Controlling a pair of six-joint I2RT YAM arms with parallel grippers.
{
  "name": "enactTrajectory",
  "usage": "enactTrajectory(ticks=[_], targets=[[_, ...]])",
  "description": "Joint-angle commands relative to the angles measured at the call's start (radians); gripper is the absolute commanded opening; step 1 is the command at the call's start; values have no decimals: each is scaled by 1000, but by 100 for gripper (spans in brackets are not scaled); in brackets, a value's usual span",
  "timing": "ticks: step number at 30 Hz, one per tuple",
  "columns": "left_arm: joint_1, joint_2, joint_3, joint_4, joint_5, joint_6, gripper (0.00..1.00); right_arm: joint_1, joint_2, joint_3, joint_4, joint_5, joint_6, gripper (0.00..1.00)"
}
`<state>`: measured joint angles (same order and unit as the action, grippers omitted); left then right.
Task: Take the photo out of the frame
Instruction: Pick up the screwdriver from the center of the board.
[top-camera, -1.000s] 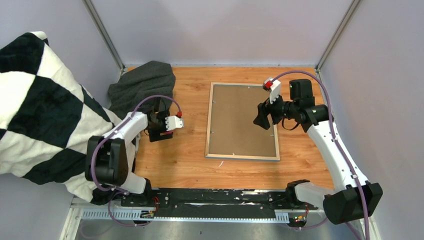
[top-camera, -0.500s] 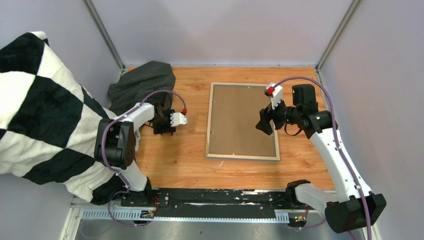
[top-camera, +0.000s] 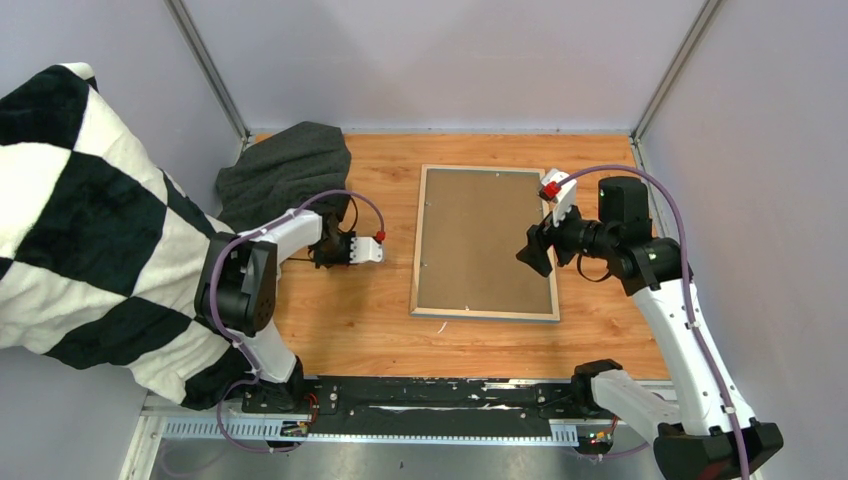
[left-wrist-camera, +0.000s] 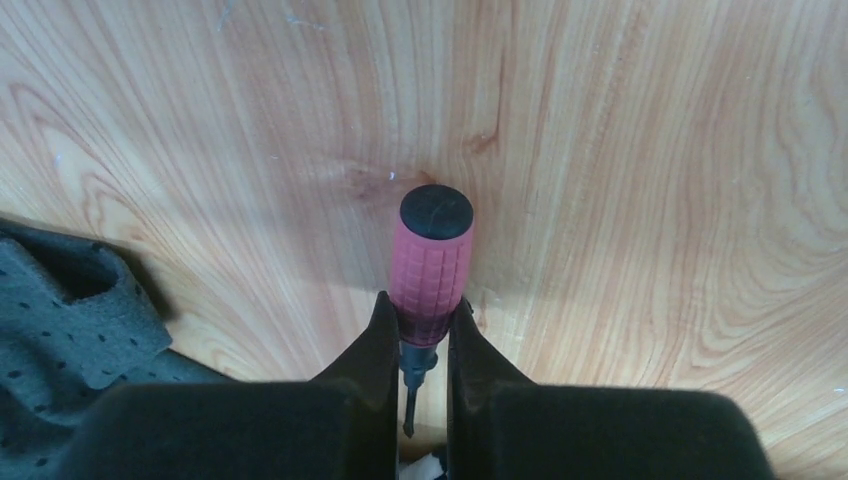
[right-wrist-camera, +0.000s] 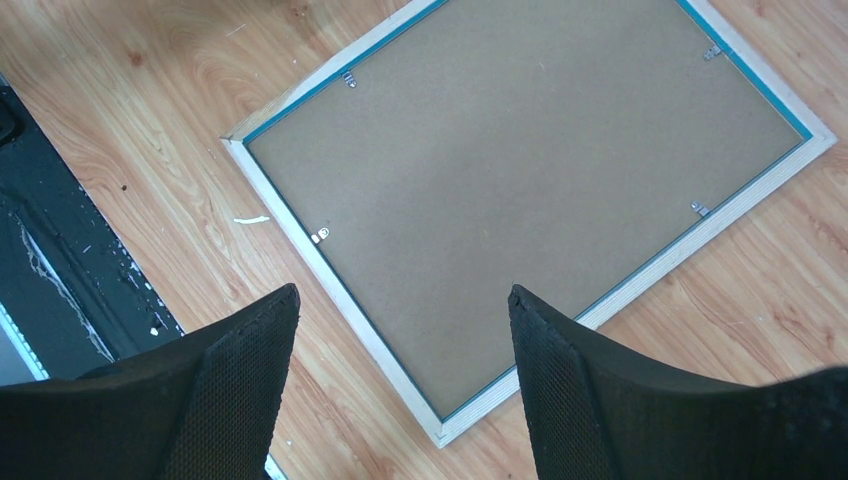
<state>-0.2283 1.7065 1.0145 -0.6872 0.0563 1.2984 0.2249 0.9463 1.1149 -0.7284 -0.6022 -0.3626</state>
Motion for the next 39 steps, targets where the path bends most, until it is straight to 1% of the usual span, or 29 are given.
enactTrajectory(ticks=[1, 3, 6, 8, 13, 16, 20, 23, 24, 28, 30, 31, 32, 34, 35, 39], targets=[[-62, -10, -26, -5, 60, -29, 0, 9, -23, 21, -29, -23, -23, 78], [-84, -36, -11, -13, 89, -71, 0, 10, -24, 29, -30, -48, -27, 78], [-105, -81, 52, -48, 157, -158, 0, 9, -23, 43, -29, -96, -36, 78], [-112, -120, 115, -73, 215, -256, 0, 9, -20, 56, -29, -147, -52, 78], [-119, -210, 229, -126, 434, -437, 0, 10, -7, 87, -21, -318, -107, 78], [-135, -258, 276, -124, 545, -577, 0, 16, 1, 81, 47, -375, -91, 77], [-164, -286, 344, -124, 617, -763, 0, 46, 31, 64, 169, -384, -10, 75], [-164, -310, 355, -124, 682, -831, 0, 87, 79, 63, 216, -408, 33, 74], [-165, -317, 351, -124, 666, -844, 0, 104, 96, 64, 222, -407, 40, 74], [-165, -298, 317, -129, 276, -923, 0, 173, 149, 62, 228, -343, 51, 71], [-159, -288, 271, -131, 185, -931, 0, 193, 161, 48, 238, -323, 55, 71], [-156, -277, 249, -132, 164, -953, 0, 203, 163, 40, 246, -314, 56, 71], [-152, -263, 231, -132, 173, -982, 0, 212, 163, 31, 254, -303, 56, 71], [-146, -236, 185, -130, 224, -1017, 0, 227, 161, 17, 265, -284, 51, 71], [-145, -224, 168, -130, 251, -1011, 0, 231, 161, 13, 268, -279, 50, 71], [-135, -177, 143, -133, 287, -981, 0, 235, 153, -11, 273, -288, 43, 71]])
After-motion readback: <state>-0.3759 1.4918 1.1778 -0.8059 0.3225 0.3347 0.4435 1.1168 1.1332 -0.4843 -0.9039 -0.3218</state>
